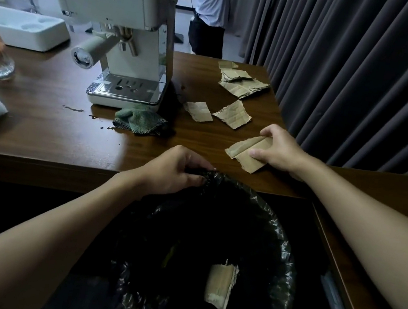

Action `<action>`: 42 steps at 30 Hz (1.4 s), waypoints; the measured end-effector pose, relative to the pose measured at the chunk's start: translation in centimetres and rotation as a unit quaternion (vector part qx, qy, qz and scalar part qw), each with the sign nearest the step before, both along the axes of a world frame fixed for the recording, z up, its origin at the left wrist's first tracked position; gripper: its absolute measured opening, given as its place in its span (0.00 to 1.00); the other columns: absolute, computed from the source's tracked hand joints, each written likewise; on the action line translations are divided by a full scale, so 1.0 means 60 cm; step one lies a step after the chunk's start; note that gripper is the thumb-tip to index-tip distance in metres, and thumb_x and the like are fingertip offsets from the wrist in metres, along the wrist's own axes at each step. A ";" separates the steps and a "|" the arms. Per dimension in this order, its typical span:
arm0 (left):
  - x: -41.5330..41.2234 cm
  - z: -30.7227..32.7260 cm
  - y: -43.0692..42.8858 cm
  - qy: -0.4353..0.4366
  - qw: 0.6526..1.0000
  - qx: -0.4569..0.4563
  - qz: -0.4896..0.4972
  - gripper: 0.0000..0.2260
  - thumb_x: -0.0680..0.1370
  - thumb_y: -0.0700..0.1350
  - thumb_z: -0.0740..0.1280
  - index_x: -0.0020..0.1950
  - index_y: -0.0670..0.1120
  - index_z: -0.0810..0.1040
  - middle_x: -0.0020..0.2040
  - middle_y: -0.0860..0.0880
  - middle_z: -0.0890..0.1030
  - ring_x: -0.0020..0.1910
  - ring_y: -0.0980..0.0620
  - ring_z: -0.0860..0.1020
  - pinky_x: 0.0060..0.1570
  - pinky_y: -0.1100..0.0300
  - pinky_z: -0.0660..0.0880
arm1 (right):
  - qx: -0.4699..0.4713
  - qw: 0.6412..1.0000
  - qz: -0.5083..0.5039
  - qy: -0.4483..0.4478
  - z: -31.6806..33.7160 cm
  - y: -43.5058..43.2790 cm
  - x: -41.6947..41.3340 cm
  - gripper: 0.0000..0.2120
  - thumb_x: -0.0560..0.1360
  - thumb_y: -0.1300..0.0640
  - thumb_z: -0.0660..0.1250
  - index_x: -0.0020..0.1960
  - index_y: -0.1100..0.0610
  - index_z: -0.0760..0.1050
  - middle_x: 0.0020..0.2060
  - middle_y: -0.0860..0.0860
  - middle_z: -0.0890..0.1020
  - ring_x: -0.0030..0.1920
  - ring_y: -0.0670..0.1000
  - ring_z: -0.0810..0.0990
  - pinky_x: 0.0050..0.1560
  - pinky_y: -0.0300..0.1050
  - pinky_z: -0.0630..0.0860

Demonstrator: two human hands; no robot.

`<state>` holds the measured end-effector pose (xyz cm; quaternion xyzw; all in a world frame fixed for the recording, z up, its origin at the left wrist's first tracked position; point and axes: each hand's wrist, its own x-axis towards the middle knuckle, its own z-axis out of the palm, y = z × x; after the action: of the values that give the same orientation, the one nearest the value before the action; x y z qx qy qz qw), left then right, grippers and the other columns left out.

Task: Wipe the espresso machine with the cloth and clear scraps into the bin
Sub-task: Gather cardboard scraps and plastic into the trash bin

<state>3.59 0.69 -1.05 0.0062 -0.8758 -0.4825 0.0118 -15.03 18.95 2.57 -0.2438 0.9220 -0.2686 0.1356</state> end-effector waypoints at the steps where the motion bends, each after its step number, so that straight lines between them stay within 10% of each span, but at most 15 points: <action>1: 0.004 0.002 0.001 0.000 1.000 0.006 -0.003 0.12 0.77 0.34 0.69 0.60 0.43 0.83 0.49 0.50 0.86 0.46 0.58 0.83 0.49 0.64 0.78 | -0.037 0.999 -0.006 -0.004 0.005 0.004 0.003 0.25 0.72 0.55 0.74 0.67 0.51 0.69 0.66 0.53 0.71 0.65 0.52 0.69 0.62 0.48 0.71; 7: 0.042 0.009 -0.016 0.009 0.997 0.056 0.058 0.09 0.77 0.32 0.68 0.55 0.39 0.83 0.48 0.42 0.86 0.44 0.54 0.83 0.49 0.60 0.79 | -0.236 0.949 0.055 -0.202 0.059 0.021 0.061 0.16 0.76 0.63 0.68 0.63 0.54 0.72 0.58 0.56 0.77 0.59 0.55 0.78 0.51 0.48 0.81; 12: 0.062 0.012 -0.048 -0.014 0.995 0.065 0.069 0.09 0.77 0.33 0.68 0.55 0.41 0.83 0.49 0.44 0.86 0.50 0.46 0.84 0.54 0.54 0.80 | -0.137 0.928 0.220 -0.267 0.079 0.008 0.111 0.18 0.74 0.63 0.69 0.64 0.55 0.74 0.55 0.56 0.82 0.53 0.50 0.82 0.51 0.42 0.80; 20: 0.062 0.014 -0.071 -0.044 0.994 0.088 0.056 0.09 0.77 0.33 0.69 0.54 0.44 0.83 0.50 0.43 0.86 0.47 0.50 0.83 0.53 0.57 0.79 | -0.096 0.978 0.161 -0.092 0.036 -0.068 0.072 0.14 0.78 0.57 0.67 0.63 0.52 0.76 0.57 0.50 0.81 0.59 0.50 0.78 0.63 0.48 0.74; 31: 0.054 0.009 -0.076 -0.045 0.991 0.123 0.039 0.09 0.77 0.32 0.68 0.52 0.43 0.83 0.47 0.45 0.85 0.43 0.55 0.81 0.47 0.65 0.78 | 0.066 0.974 0.215 -0.016 -0.016 -0.183 0.033 0.30 0.81 0.53 0.56 0.79 0.47 0.49 0.78 0.53 0.58 0.77 0.55 0.57 0.76 0.52 0.56; 42: 0.053 0.002 -0.075 -0.037 0.987 0.156 0.033 0.10 0.77 0.32 0.68 0.51 0.44 0.83 0.46 0.46 0.85 0.42 0.57 0.82 0.46 0.66 0.78 | 0.063 0.961 0.229 0.142 -0.026 -0.179 0.033 0.14 0.80 0.48 0.60 0.62 0.50 0.76 0.61 0.49 0.74 0.66 0.52 0.69 0.67 0.59 0.59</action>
<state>6.79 -3.78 -0.93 0.0543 -0.7892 -0.6117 -0.0057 -13.08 8.22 1.02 -0.4751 0.8662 -0.1343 0.0767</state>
